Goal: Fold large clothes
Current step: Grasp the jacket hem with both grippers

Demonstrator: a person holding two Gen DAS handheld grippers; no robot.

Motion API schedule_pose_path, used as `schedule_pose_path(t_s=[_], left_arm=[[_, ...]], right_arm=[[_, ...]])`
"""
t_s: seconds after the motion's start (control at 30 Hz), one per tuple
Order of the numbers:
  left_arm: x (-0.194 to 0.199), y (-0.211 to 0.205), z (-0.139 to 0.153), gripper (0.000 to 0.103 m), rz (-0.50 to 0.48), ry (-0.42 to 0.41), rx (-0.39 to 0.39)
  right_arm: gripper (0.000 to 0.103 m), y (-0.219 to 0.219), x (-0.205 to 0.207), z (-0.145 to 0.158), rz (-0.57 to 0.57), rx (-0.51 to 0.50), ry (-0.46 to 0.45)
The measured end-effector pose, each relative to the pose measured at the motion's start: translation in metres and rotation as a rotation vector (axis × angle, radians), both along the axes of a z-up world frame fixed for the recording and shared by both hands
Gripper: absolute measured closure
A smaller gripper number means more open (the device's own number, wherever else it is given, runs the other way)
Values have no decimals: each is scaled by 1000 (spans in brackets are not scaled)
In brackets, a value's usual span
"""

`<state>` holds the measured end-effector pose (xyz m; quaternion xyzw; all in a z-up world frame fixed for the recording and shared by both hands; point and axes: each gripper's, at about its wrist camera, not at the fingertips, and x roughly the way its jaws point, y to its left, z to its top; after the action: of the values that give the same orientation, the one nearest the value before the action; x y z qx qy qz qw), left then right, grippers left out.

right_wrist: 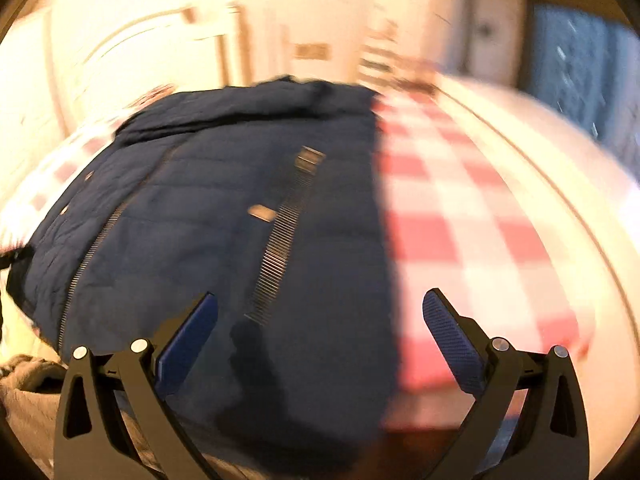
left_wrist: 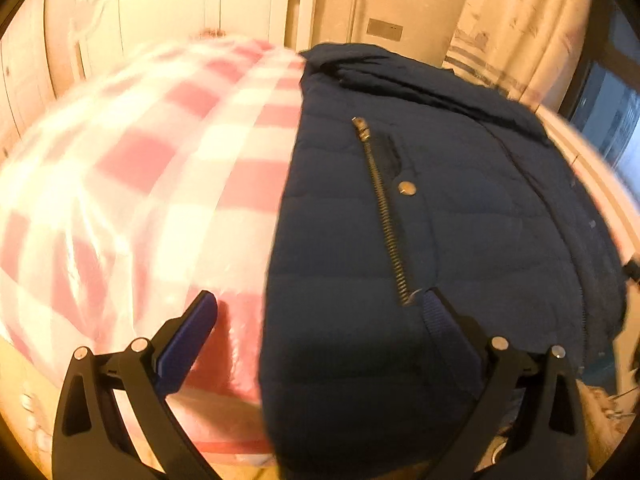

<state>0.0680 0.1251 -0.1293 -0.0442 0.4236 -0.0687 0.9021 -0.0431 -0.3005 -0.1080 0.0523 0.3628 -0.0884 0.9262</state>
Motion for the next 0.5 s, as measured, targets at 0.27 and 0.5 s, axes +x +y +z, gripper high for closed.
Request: schedule_pose_path(t_s=[0.27, 0.5], left_arm=[[-4, -6, 3, 7, 20, 3, 61], [-34, -24, -3, 8, -86, -15, 102]], right_arm=[[7, -7, -21, -19, 39, 70, -4], [22, 23, -27, -21, 143, 10, 8]])
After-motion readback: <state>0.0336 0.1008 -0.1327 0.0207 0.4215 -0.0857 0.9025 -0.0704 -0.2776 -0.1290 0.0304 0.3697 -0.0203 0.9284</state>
